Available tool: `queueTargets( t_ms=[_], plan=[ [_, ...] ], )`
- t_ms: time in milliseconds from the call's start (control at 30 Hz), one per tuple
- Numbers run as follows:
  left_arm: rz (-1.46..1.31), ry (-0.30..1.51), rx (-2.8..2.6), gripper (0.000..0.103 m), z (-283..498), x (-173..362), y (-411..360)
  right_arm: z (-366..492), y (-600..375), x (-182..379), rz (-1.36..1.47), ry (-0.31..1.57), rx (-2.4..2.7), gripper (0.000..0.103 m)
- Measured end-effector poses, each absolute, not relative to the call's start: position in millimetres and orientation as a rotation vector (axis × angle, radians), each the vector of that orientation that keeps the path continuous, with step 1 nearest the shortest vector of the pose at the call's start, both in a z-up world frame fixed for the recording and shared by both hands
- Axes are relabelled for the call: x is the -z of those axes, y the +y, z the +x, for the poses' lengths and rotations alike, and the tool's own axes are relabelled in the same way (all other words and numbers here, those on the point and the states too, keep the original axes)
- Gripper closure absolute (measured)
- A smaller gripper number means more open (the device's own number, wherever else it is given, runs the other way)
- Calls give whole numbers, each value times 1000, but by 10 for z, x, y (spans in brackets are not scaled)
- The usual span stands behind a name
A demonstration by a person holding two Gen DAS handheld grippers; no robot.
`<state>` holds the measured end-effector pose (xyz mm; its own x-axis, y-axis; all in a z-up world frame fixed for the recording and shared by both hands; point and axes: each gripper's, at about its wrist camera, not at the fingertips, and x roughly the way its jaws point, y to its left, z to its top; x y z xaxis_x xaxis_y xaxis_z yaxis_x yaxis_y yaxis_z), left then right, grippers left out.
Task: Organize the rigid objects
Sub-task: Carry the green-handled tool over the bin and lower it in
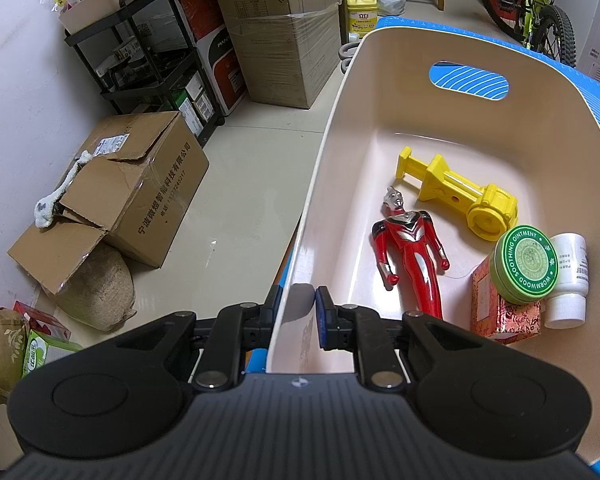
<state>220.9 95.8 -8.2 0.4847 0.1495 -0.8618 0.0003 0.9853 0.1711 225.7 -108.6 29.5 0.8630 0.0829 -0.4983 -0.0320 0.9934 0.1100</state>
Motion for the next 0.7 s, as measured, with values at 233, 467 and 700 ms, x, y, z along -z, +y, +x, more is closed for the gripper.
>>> queueTargets(
  t_ms=[233,467,700],
  plan=[
    [157,1062,-91,84,2221,85,930,2316,-747,-239,59,563,-161,68],
    [156,1062,-88,84,2221,80,925,2423,-441,-71,8,649,-232,68],
    [156,1062,-86,84,2220,74,923,2516,-265,152,-60,771,-238,69]
  ],
)
